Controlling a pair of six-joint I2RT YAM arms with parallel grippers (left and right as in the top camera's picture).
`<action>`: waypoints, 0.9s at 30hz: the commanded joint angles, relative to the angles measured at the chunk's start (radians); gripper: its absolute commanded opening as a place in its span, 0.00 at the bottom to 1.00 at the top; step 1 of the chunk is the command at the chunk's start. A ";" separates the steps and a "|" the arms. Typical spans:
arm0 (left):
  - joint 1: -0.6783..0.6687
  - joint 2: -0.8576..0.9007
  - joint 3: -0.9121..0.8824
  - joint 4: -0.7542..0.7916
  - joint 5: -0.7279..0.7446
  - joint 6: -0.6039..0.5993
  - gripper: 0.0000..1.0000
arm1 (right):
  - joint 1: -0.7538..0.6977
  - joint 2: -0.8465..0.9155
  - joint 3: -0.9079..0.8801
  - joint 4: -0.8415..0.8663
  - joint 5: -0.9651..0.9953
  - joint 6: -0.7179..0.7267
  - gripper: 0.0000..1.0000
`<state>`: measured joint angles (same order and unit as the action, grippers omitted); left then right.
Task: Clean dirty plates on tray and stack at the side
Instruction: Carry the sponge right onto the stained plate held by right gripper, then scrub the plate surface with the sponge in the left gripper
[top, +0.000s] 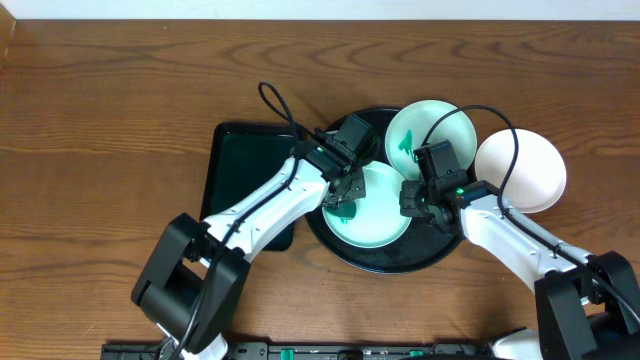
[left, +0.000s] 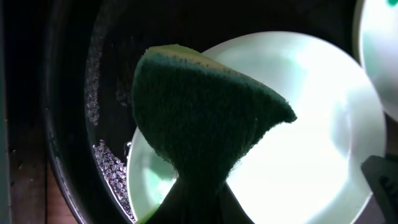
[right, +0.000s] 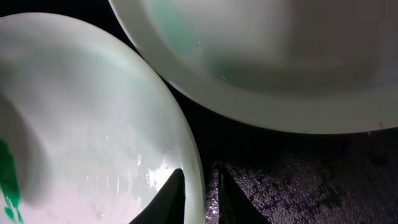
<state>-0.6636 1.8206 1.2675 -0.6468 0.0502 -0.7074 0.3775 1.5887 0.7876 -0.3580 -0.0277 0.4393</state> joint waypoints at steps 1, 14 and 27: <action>-0.004 0.018 -0.010 -0.002 -0.006 -0.013 0.07 | 0.004 0.012 -0.007 0.003 0.000 -0.010 0.16; -0.004 0.062 -0.010 0.018 -0.009 -0.012 0.07 | 0.004 0.028 -0.007 0.007 0.000 -0.010 0.01; -0.006 0.161 -0.010 0.024 -0.009 -0.012 0.07 | 0.004 0.028 -0.007 0.007 0.000 -0.010 0.01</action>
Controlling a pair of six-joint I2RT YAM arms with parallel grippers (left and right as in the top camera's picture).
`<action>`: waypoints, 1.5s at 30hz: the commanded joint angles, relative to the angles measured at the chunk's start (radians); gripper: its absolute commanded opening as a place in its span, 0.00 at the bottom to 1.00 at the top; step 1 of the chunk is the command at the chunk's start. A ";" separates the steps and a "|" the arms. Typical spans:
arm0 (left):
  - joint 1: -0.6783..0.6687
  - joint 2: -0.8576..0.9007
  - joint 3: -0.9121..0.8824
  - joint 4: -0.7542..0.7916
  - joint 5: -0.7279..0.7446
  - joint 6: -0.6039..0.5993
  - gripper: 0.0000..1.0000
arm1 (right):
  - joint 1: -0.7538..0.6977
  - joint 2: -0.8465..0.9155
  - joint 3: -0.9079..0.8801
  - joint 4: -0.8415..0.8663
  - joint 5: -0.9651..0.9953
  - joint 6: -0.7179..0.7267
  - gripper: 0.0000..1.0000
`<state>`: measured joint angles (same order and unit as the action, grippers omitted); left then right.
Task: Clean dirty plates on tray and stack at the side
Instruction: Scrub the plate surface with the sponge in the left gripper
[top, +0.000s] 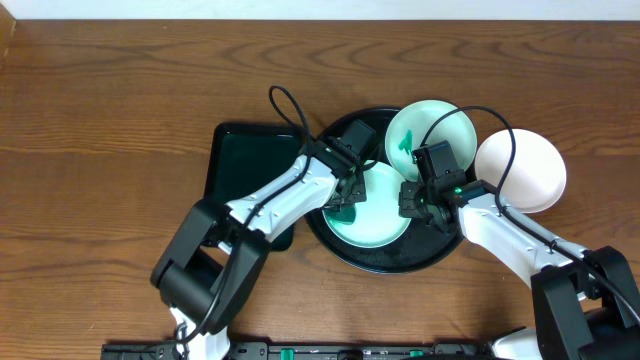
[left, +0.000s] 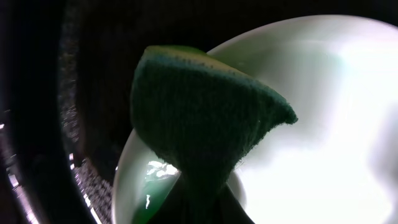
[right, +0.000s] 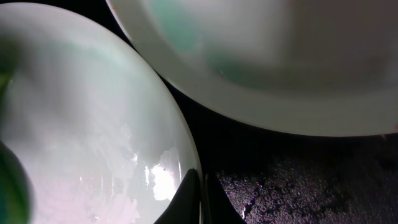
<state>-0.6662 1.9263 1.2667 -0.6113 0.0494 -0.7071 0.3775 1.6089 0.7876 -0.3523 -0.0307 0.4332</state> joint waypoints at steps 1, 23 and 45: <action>-0.003 0.068 -0.009 -0.012 -0.008 -0.013 0.07 | 0.004 0.008 -0.007 0.002 0.003 -0.004 0.01; -0.005 0.102 -0.009 0.051 0.346 0.124 0.07 | 0.004 0.008 -0.007 0.002 0.003 -0.004 0.01; 0.026 -0.218 -0.006 0.092 0.186 0.175 0.07 | 0.004 0.008 -0.007 0.002 0.002 -0.004 0.01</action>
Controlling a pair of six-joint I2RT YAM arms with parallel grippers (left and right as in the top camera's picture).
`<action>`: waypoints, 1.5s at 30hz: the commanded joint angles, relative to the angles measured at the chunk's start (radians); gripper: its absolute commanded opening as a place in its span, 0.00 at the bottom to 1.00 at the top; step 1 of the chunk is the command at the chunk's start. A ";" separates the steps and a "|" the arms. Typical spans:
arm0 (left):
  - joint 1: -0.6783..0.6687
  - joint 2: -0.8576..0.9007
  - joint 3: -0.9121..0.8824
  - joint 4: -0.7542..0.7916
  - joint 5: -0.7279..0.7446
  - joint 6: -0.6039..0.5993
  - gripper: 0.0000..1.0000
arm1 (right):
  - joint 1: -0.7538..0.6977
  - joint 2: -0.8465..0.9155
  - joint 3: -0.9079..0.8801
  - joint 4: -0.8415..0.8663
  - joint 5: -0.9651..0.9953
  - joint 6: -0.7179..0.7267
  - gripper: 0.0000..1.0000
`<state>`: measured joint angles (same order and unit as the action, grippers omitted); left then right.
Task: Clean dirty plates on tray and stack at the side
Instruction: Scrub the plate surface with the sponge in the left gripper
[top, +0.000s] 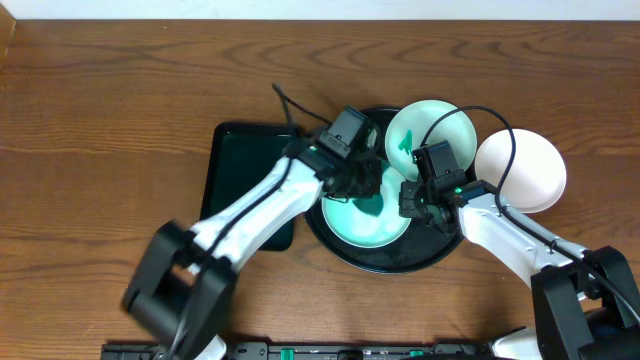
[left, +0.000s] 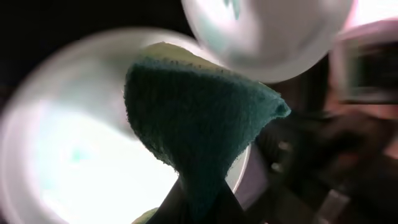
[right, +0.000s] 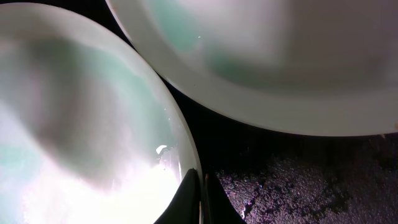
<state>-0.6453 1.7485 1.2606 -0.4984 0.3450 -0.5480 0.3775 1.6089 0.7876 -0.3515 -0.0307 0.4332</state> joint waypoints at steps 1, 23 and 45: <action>0.005 -0.044 0.000 -0.030 -0.126 0.016 0.07 | 0.004 0.008 -0.007 0.001 0.002 -0.004 0.01; 0.005 0.140 -0.007 -0.031 -0.280 0.003 0.07 | 0.004 0.008 -0.007 0.001 -0.004 -0.004 0.01; -0.003 0.249 -0.008 0.011 0.077 0.016 0.07 | 0.004 0.008 -0.007 0.001 -0.004 -0.004 0.01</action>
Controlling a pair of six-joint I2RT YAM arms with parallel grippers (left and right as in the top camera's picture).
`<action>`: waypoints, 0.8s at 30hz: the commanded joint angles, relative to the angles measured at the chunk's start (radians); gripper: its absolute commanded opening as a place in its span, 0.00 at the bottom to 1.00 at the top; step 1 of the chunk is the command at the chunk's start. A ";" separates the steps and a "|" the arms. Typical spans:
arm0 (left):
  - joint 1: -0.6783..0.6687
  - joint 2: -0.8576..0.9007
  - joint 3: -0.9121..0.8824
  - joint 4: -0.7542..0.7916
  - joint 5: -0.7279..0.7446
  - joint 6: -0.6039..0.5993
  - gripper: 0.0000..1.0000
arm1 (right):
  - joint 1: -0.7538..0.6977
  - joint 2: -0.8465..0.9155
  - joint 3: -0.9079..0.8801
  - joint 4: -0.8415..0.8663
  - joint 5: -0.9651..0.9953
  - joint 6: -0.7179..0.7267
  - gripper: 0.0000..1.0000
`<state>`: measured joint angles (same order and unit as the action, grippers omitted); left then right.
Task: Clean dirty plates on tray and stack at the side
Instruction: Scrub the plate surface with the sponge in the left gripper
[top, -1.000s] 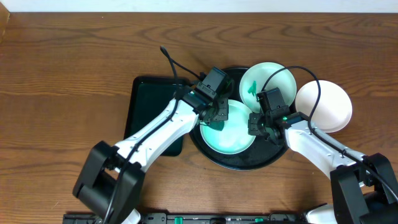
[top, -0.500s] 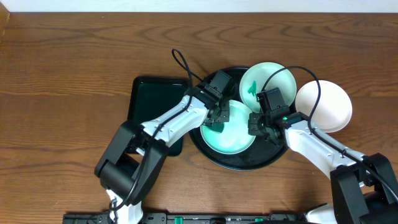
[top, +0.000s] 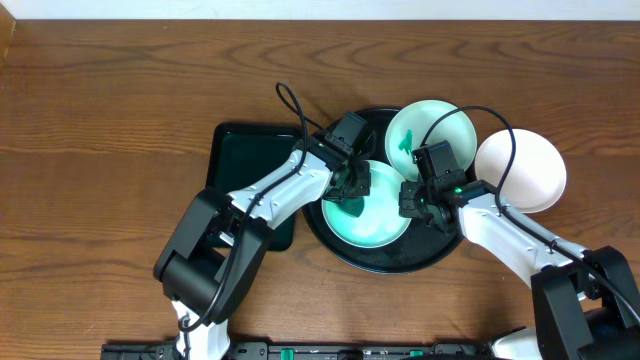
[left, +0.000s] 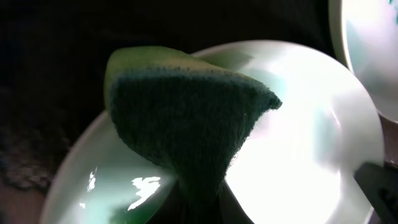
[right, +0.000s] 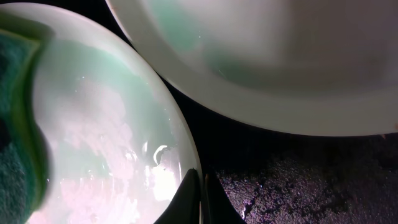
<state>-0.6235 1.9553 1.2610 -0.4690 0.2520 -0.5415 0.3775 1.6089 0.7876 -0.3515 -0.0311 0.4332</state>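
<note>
A round black tray (top: 430, 262) holds a pale green-smeared plate (top: 375, 225) at its middle and a second plate (top: 432, 125) with green marks tilted at its back right. My left gripper (top: 348, 190) is shut on a dark green sponge (left: 186, 121), held over the left part of the middle plate (left: 311, 143). My right gripper (right: 200, 186) is shut on that plate's right rim (right: 189, 155). The sponge (right: 15, 124) shows at the left of the right wrist view. A clean white plate (top: 522, 170) lies on the table right of the tray.
A dark rectangular tray (top: 245, 165) lies left of the round one, partly under my left arm. Wooden table (top: 110, 110) all around. Cables loop over both arms.
My left gripper and sponge have moved from the plate's upper right, near the tilted plate, back to its left part. The right gripper still pinches the rim.
At first the sponge sat on the plate's left side and my right jaws stood apart around the rim. Then the right jaws were shut on the rim. The sponge later hung at the plate's upper right, and now sits at its left again.
</note>
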 joint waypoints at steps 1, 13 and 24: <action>-0.025 0.042 -0.008 -0.016 0.183 0.010 0.07 | 0.004 0.008 -0.007 0.001 -0.004 -0.004 0.01; -0.025 -0.127 -0.008 -0.008 0.158 0.021 0.07 | 0.004 0.008 -0.007 0.001 -0.004 -0.004 0.01; -0.025 -0.178 -0.008 -0.104 -0.077 -0.061 0.07 | 0.004 0.008 -0.007 0.000 -0.038 -0.004 0.01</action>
<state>-0.6498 1.7775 1.2533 -0.5446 0.2966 -0.5625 0.3775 1.6089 0.7876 -0.3511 -0.0414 0.4332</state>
